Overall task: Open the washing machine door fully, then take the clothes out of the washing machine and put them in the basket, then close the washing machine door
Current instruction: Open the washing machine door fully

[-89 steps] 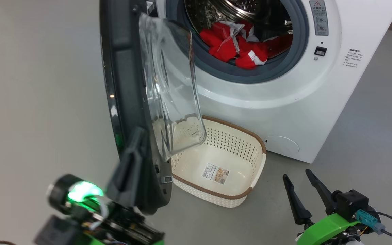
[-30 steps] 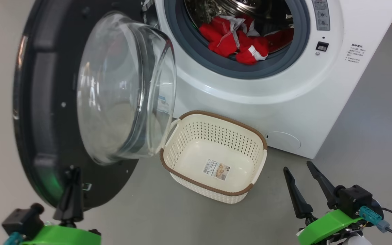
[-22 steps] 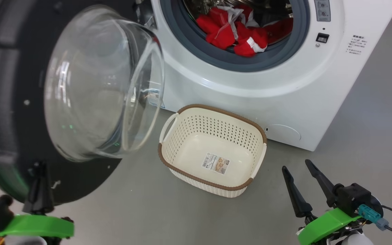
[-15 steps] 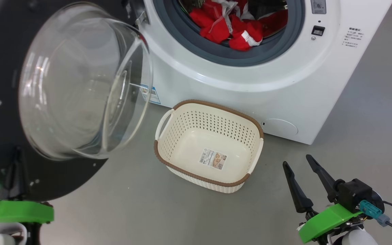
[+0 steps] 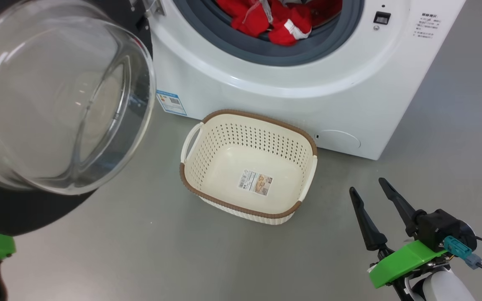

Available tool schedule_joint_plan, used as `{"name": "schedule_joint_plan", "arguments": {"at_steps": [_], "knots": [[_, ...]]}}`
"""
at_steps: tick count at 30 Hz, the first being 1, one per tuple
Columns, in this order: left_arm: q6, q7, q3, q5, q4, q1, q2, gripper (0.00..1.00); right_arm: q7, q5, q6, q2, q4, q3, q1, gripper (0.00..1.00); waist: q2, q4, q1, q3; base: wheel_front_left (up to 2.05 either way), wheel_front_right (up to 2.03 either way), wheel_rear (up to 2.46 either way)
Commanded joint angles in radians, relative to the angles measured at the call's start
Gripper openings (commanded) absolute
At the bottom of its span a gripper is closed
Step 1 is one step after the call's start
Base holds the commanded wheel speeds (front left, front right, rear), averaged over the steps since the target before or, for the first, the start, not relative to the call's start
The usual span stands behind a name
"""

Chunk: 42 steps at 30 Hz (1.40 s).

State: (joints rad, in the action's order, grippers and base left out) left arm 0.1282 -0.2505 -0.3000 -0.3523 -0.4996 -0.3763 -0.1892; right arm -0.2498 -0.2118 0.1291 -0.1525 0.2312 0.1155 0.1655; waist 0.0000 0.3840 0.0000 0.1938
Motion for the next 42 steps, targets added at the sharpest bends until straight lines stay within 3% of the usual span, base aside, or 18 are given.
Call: {"name": "schedule_joint_plan", "arguments": {"at_steps": [1,23,30,42], "knots": [[0.000,-0.011,-0.064,0.016,-0.002,-0.050,-0.074,0.00,-0.012,0.018,0.002,0.002,-0.029,0.023,0.025,1.00,0.0000,-0.005,0.0000,0.016,0.00,0.00,0.00],[0.002,-0.011,-0.248,0.135,-0.262,-0.246,-0.167,0.00,-0.012,0.035,0.002,0.013,-0.022,0.025,0.084,1.00,0.0000,-0.041,0.0000,0.096,0.00,0.00,0.00],[0.002,-0.011,-0.267,0.153,-0.265,-0.250,-0.154,0.00,-0.012,0.035,0.002,0.019,-0.019,0.018,0.084,1.00,0.0000,-0.041,0.0000,0.084,0.00,0.00,0.00],[0.002,-0.011,-0.181,0.106,-0.180,-0.121,-0.078,0.00,-0.012,0.027,0.002,0.027,-0.019,0.022,0.060,1.00,0.0000,-0.034,0.0000,0.022,0.00,0.00,0.00]]}}
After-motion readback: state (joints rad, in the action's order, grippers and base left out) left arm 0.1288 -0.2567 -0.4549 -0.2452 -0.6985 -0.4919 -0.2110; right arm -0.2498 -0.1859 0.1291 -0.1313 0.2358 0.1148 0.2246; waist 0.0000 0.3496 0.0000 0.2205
